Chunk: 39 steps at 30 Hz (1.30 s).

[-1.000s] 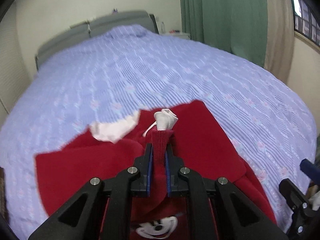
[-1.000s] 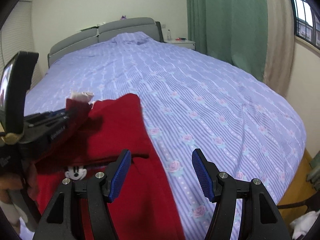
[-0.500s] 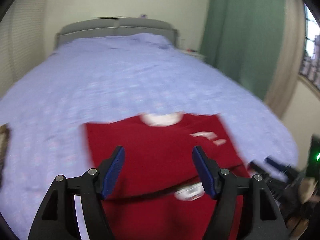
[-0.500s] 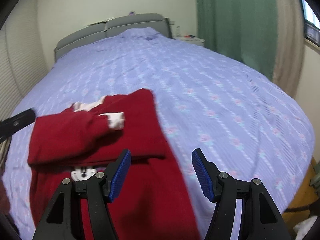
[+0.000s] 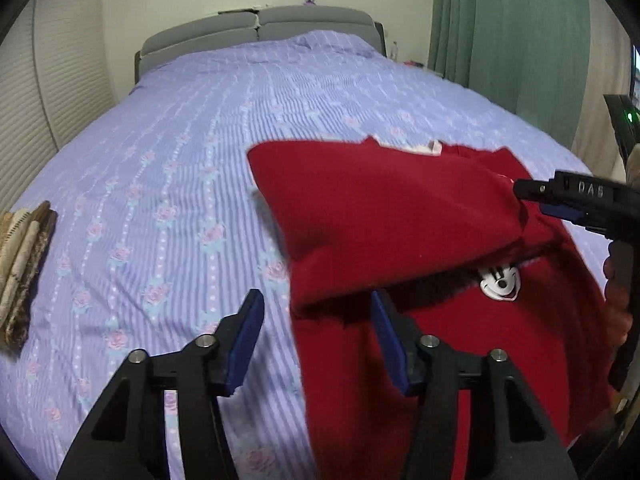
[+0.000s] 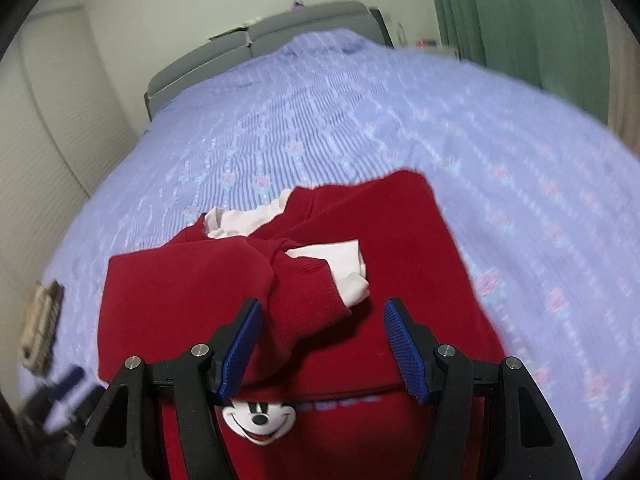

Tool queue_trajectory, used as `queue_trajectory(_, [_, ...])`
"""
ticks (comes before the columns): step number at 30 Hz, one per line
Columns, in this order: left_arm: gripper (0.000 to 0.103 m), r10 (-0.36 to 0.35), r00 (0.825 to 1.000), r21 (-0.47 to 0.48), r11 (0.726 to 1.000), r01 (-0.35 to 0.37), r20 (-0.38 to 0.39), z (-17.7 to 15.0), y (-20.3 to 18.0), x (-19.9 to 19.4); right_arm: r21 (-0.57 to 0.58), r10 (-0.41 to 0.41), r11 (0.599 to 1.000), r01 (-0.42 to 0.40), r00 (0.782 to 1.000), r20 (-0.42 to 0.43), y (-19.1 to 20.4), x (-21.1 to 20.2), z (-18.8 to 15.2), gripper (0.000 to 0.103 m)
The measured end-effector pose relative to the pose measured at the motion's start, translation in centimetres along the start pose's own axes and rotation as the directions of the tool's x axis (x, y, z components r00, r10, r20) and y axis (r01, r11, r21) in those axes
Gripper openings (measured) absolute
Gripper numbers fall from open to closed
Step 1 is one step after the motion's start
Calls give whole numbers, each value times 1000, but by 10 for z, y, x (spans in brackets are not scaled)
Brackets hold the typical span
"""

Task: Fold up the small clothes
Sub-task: 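Grasp the other sleeve with the left gripper and fold it across the body, then move both tools to the sweatshirt hem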

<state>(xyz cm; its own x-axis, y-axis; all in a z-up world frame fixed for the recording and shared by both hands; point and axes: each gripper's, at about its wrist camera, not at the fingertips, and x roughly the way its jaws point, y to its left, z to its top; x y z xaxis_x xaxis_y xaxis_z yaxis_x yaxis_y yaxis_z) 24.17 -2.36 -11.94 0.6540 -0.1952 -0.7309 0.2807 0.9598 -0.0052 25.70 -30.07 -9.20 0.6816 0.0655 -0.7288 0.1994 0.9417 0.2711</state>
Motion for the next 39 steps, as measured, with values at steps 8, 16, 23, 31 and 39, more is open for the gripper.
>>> queue_trajectory(8, [26, -2, 998, -24, 1000, 0, -68, -7, 8, 26, 89, 47, 995, -40, 996, -76, -12, 22, -5, 63])
queue_trajectory(16, [25, -20, 995, -97, 995, 11, -94, -6, 17, 25, 30, 37, 999, -35, 997, -73, -7, 31, -3, 15])
queue_trajectory(23, [25, -1, 994, -87, 996, -9, -112, -7, 13, 25, -96, -104, 989, 110, 993, 60, 4, 6, 1, 11])
queue_trajectory(31, [46, 34, 988, -124, 991, -54, -152, -16, 24, 15, -174, -232, 955, 241, 970, 72, 1, 0, -10, 65])
queue_trajectory(39, [49, 58, 995, -174, 982, -71, -83, -34, 33, -65, -195, -270, 932, 306, 943, 193, -15, -107, -55, 65])
